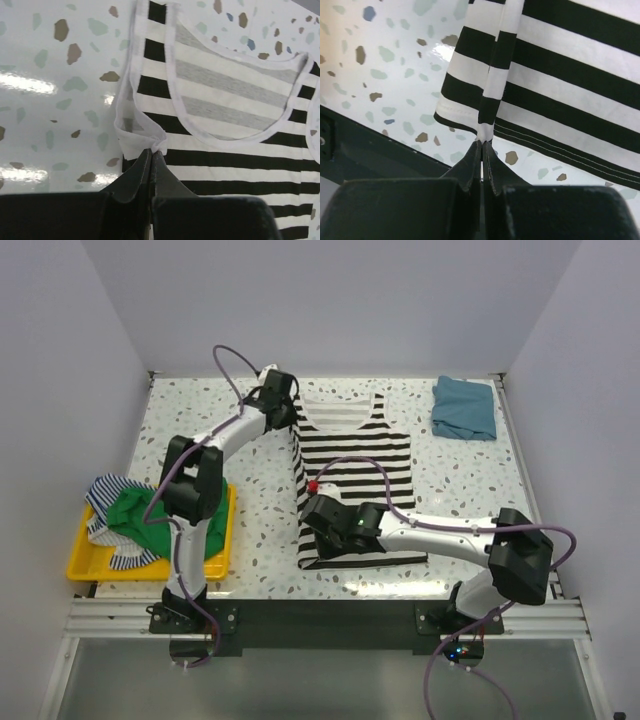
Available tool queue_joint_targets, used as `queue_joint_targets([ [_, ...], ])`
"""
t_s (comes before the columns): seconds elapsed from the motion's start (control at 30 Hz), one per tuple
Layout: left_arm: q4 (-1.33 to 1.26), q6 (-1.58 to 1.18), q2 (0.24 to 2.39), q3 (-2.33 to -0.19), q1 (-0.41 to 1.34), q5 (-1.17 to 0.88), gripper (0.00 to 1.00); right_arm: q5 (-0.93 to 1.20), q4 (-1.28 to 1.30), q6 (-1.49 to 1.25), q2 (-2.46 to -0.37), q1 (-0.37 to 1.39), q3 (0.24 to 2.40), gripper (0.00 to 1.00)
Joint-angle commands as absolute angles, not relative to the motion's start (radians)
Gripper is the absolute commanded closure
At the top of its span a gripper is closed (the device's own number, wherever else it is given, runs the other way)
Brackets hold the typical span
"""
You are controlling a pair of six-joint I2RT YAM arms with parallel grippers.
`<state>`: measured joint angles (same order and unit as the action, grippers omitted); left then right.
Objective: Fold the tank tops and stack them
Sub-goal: Fold the tank top
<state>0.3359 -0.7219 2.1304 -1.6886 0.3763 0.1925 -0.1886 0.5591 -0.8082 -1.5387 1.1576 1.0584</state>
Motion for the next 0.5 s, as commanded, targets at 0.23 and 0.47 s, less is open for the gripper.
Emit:
queue_joint_targets([
  [0.23,0.359,-0.738,2.238,-1.845,0.488,0.216,1.00,-0.245,0.502,-0.933,-1.410,1.155,0.861,1.00],
  [0.47,0.360,-0.738,2.278,-1.878,0.529,0.215,1.00,-0.261,0.471,-0.965,-1.378,1.155,0.802,1.00],
])
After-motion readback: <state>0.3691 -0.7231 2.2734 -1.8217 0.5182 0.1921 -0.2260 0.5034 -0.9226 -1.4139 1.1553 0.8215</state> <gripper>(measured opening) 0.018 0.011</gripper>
